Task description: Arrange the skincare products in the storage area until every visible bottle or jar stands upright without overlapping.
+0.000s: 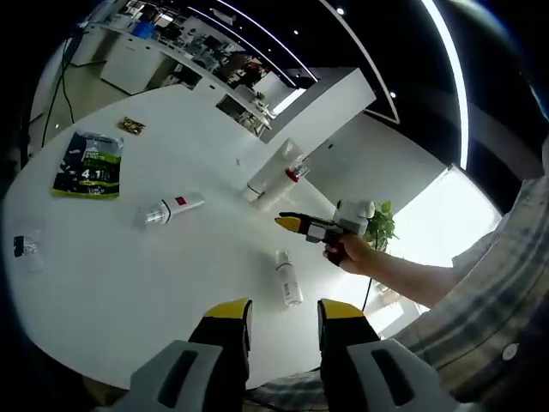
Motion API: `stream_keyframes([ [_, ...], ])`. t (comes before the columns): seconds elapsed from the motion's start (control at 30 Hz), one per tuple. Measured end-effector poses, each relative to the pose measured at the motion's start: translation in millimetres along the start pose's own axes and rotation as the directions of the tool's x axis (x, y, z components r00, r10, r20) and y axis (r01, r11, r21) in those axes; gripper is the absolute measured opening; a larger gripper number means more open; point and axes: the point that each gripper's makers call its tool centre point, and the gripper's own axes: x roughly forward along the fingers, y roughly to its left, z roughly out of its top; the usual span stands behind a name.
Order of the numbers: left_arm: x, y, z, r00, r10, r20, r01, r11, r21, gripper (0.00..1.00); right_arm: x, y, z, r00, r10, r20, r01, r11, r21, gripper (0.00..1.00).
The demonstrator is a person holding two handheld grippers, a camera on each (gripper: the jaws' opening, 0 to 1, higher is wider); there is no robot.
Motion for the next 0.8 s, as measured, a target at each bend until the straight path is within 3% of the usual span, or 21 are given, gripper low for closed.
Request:
stream_keyframes([
  [0.07, -1, -1.5, -0.5, 1.000, -0.001, 0.002, 0.001, 1.000, 0.002, 0.31, 15, 25, 10.5, 0.996, 0.085, -0.025, -0.087, 0.992, -0.096, 0.43],
  [0.17, -6, -0.2, -2.3, 1.000, 0.007, 0.008, -0.007, 1.000, 0.002, 0.31, 42, 58, 21.5, 0.977, 0.187, -0.108, -0.211, 0.932, -0.296, 0.43],
  [0.23, -11, 0.4, -3.0, 1.000, 0.016, 0.014, -0.016, 1.000, -0.002, 0.31, 56, 67, 20.5, 0.962, 0.213, -0.170, -0.262, 0.895, -0.362, 0.43],
  [0.3, -20, 0.8, -2.6, 0.999, 0.026, 0.037, -0.026, 1.000, -0.005, 0.30, 76, 74, 20.8, 0.940, 0.239, -0.243, -0.325, 0.842, -0.431, 0.43],
  [0.37, -25, 3.3, -4.1, 0.998, 0.036, 0.047, -0.035, 0.999, -0.013, 0.31, 89, 79, 20.8, 0.923, 0.248, -0.294, -0.362, 0.819, -0.446, 0.43],
  [0.4, -28, 4.8, -5.3, 0.998, 0.042, 0.051, -0.041, 0.999, -0.016, 0.31, 99, 80, 21.8, 0.913, 0.243, -0.329, -0.385, 0.780, -0.493, 0.43],
  [0.43, -30, 6.7, -6.4, 0.997, 0.050, 0.056, -0.049, 0.999, -0.018, 0.31, 105, 81, 21.1, 0.902, 0.237, -0.360, -0.404, 0.760, -0.509, 0.43],
  [0.47, -34, 8.8, -7.6, 0.996, 0.061, 0.066, -0.060, 0.998, -0.026, 0.31, 111, 82, 16.8, 0.877, 0.227, -0.424, -0.441, 0.730, -0.521, 0.43],
  [0.5, -37, 10.0, -8.5, 0.995, 0.068, 0.078, -0.065, 0.997, -0.037, 0.31, 116, 84, 16.4, 0.865, 0.219, -0.451, -0.461, 0.703, -0.541, 0.43],
  [0.53, -39, 9.9, -9.3, 0.994, 0.070, 0.086, -0.066, 0.997, -0.042, 0.31, 125, 88, 15.9, 0.849, 0.221, -0.480, -0.494, 0.652, -0.575, 0.43],
  [0.6, -42, 9.9, -12.5, 0.993, 0.077, 0.093, -0.072, 0.996, -0.051, 0.30, 132, 92, 5.8, 0.805, 0.226, -0.548, -0.548, 0.635, -0.544, 0.44],
  [0.63, -43, 9.9, -13.3, 0.992, 0.080, 0.094, -0.075, 0.996, -0.053, 0.30, 135, 92, 3.0, 0.795, 0.211, -0.569, -0.558, 0.621, -0.550, 0.44],
  [0.67, -44, 9.5, -14.5, 0.992, 0.085, 0.096, -0.080, 0.995, -0.054, 0.30, 141, 96, 3.3, 0.790, 0.213, -0.574, -0.577, 0.576, -0.580, 0.43],
  [0.73, -45, 8.6, -15.1, 0.991, 0.090, 0.100, -0.084, 0.995, -0.055, 0.30, 143, 102, -1.4, 0.765, 0.225, -0.603, -0.606, 0.568, -0.557, 0.43],
  [0.8, -45, 8.7, -14.5, 0.990, 0.092, 0.104, -0.086, 0.995, -0.057, 0.30, 148, 108, -3.3, 0.760, 0.235, -0.606, -0.613, 0.572, -0.545, 0.40],
])
